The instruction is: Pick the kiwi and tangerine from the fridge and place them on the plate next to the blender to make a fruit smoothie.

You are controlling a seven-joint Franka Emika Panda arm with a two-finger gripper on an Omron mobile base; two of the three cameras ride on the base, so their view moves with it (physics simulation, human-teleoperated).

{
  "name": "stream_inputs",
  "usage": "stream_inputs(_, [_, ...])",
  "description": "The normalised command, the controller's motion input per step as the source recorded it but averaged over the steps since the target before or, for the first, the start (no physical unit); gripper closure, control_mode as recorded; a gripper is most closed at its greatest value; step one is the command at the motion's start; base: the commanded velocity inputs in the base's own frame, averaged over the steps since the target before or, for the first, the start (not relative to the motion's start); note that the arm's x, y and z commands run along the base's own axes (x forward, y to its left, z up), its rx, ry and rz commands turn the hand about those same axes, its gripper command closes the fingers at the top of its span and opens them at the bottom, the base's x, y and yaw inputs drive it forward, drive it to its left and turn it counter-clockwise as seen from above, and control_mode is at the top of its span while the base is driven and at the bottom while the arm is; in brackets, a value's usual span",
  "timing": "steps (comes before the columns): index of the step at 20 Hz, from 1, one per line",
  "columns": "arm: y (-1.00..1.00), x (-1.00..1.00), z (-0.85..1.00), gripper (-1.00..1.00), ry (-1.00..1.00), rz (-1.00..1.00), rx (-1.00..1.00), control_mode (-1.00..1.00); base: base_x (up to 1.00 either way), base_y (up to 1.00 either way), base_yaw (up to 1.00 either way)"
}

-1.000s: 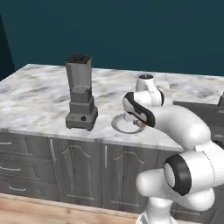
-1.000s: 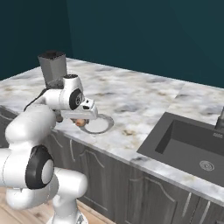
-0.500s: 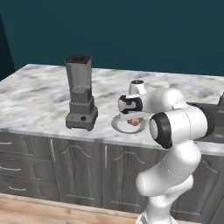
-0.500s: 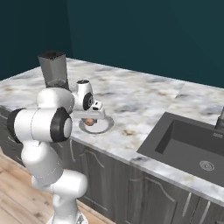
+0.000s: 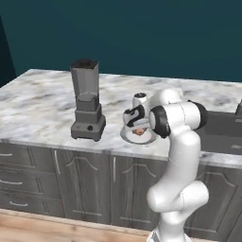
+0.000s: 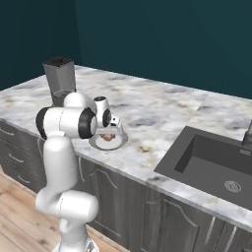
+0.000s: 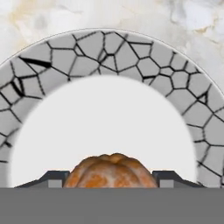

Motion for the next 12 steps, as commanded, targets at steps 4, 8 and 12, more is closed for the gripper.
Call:
stream_inputs(4, [0.00, 0.14, 0.00, -1.00, -0.01, 0.00, 0.00, -1.00, 0.00, 0.00, 0.00])
stream_inputs(8, [0.00, -0.04, 0.37, -1.00, 0.06, -0.07, 0.00, -1.00, 0.00, 0.00, 0.00])
stream_inputs(12, [0.00, -0.52, 0.76, -1.00, 0.01, -0.06, 0.00, -1.00, 0.00, 0.00, 0.00])
